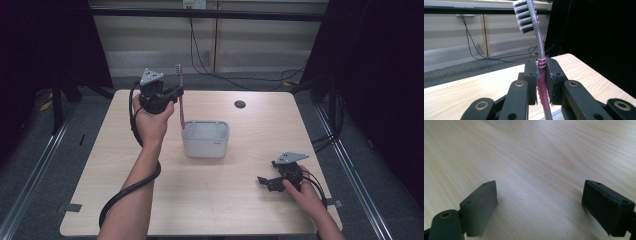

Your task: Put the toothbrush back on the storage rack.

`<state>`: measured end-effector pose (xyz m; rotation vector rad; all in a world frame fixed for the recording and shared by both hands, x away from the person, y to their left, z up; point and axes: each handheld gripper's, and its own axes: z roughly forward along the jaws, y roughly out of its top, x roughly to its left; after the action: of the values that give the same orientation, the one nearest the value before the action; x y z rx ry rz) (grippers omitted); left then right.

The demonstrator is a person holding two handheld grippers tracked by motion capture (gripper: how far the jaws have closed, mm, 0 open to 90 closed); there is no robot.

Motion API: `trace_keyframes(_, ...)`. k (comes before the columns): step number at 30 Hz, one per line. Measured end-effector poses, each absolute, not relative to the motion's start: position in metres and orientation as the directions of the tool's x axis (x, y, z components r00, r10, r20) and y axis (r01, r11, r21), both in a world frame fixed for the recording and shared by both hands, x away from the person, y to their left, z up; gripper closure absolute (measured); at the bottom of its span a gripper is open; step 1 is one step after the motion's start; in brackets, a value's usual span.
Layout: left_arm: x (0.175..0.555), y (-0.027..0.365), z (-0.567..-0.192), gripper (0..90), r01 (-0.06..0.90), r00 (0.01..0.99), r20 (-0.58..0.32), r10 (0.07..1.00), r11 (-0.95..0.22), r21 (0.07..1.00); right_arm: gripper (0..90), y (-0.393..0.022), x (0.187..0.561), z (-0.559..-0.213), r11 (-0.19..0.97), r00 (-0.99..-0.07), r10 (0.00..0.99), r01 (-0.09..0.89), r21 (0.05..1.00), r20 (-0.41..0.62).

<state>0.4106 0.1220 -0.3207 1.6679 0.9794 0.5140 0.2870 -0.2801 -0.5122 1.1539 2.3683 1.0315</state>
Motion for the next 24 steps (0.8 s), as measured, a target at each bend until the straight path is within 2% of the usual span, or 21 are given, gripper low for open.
trace_keyframes(24,0.416,0.111,-0.345,80.1,0.361,0.558,-0.138,0.818,-0.089,0.928,12.7,-0.28,0.287,-0.512,0.418,-0.629,0.777,0.552,0.721,0.03)
